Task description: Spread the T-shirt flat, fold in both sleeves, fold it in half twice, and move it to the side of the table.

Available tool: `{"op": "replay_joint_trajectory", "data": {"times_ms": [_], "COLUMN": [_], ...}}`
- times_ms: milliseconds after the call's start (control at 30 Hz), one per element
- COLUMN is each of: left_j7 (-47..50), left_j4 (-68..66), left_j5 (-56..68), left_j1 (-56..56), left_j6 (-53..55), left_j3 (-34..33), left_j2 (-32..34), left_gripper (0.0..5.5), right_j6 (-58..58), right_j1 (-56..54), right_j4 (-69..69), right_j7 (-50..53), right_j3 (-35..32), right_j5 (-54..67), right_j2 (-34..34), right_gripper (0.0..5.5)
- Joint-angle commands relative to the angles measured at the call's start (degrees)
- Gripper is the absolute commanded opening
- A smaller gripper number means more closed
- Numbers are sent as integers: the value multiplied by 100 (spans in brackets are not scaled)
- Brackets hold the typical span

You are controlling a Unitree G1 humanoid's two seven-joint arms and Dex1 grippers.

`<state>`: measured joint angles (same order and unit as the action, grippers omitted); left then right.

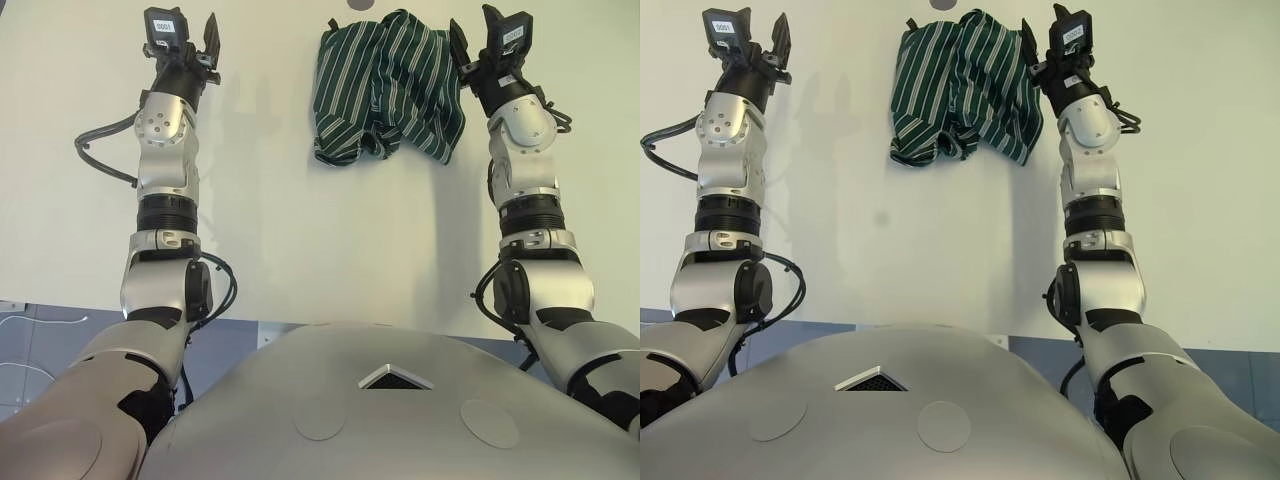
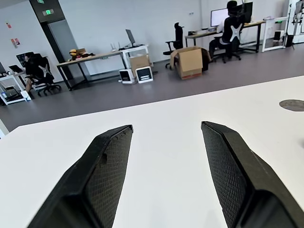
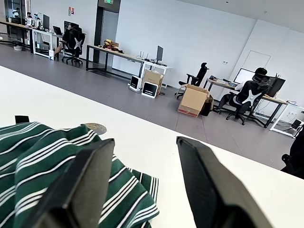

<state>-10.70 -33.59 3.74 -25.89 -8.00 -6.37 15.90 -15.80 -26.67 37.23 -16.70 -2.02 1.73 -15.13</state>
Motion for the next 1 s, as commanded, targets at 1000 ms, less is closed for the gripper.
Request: {"op": "replay_joint_trajectory", "data": {"times_ms": [1000], "left_j7": [-11], "left_j4": [-96], "left_j5": [-135], "left_j1": [2], "left_j6": [78], "left_j3": [99], "left_j2": [57], "left_gripper": [264], "right_j6": [195], "right_j1": [89], "right_j4": [-95], "right_j7": [-140], "right_j3": [300], "right_j5": [-355], "right_j2": [-45], "right_gripper": [243]}}
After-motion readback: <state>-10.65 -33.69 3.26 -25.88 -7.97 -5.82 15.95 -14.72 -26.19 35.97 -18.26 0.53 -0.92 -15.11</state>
